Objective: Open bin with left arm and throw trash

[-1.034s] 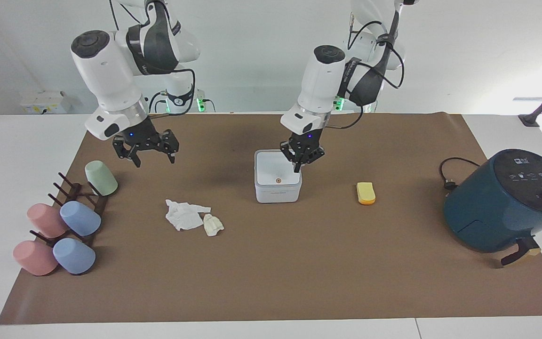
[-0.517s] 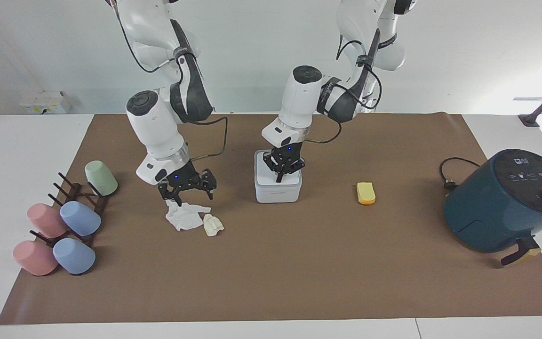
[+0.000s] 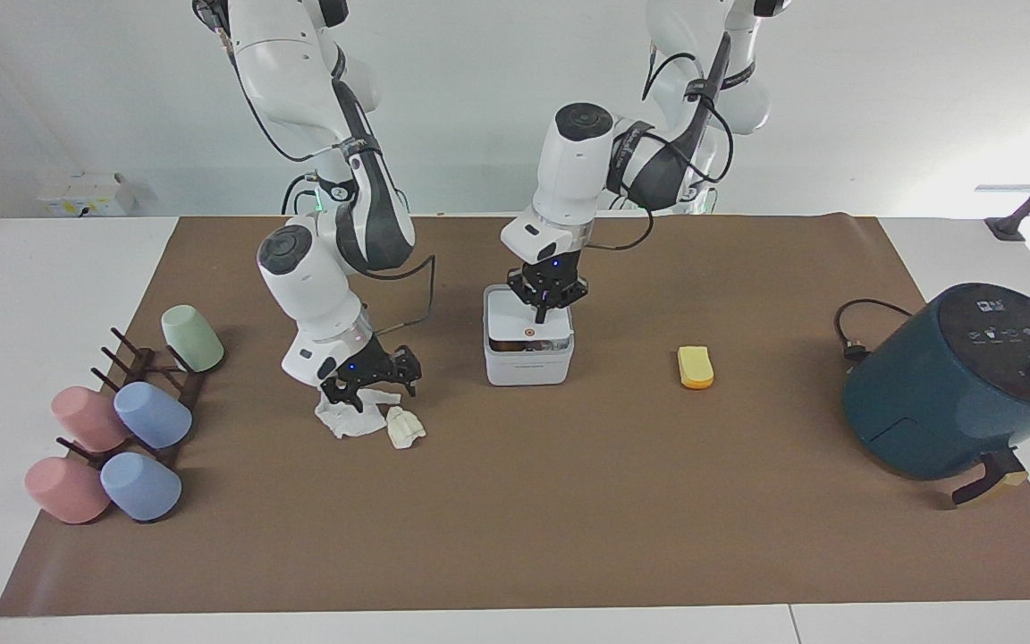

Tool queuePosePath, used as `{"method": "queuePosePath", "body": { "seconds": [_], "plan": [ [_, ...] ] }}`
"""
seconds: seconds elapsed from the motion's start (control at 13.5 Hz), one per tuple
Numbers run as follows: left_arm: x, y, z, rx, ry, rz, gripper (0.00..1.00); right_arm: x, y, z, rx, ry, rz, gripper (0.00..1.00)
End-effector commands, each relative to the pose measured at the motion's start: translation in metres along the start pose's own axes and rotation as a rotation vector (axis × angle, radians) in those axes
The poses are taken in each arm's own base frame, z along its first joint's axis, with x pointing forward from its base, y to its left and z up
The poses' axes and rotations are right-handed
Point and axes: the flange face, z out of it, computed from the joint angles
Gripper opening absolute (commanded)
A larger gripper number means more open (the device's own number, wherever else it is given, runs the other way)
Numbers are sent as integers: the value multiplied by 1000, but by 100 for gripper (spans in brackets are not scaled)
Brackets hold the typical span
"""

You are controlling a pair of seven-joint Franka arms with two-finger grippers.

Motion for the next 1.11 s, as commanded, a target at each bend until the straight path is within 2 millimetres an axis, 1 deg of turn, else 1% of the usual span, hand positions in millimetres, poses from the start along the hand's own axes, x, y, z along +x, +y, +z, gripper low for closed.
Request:
{"method": "queuePosePath", "body": {
  "seconds": [0.0,0.07,0.15,0.22,0.3,0.37,0.44,0.52,0.59,0.66,0.74,0.89,0.96,1.03],
  "plan": [
    [-18,-35,-41,41,-60,1,0,1,1,9,14,28,-53,60],
    [-20,-51,-57,48,-72,17,0,3,-8,16,11,49,-79,58],
    [-21,-71,-69,64,-101,6,0,4,-13,21,7,66,-87,58],
    [-22,-87,-78,76,-123,-10,0,6,-15,28,1,90,-91,58],
    [-18,-110,-86,86,-142,-39,0,8,-27,29,2,109,-106,58],
    [-14,-130,-89,90,-153,-47,45,8,-28,29,2,110,-111,58],
    [-9,-147,-93,86,-151,-28,92,7,-25,34,0,106,-112,57],
    [-1,-168,-99,79,-137,-3,100,8,-24,36,-2,110,-122,46],
    [8,-190,-106,75,-120,-7,100,9,-24,35,-3,115,-123,25],
    [14,-210,-111,75,-112,-15,100,11,-23,34,-2,118,-123,0],
    [19,-229,-117,75,-102,-21,100,11,-23,32,0,114,-121,0],
    [29,-274,-135,74,-80,-6,100,14,-27,29,11,93,-116,0],
    [31,-293,-141,76,-79,-3,100,22,-33,19,35,72,-93,0],
    [33,-310,-151,78,-71,-11,100,32,-44,4,81,58,-27,0]
  ]
}}
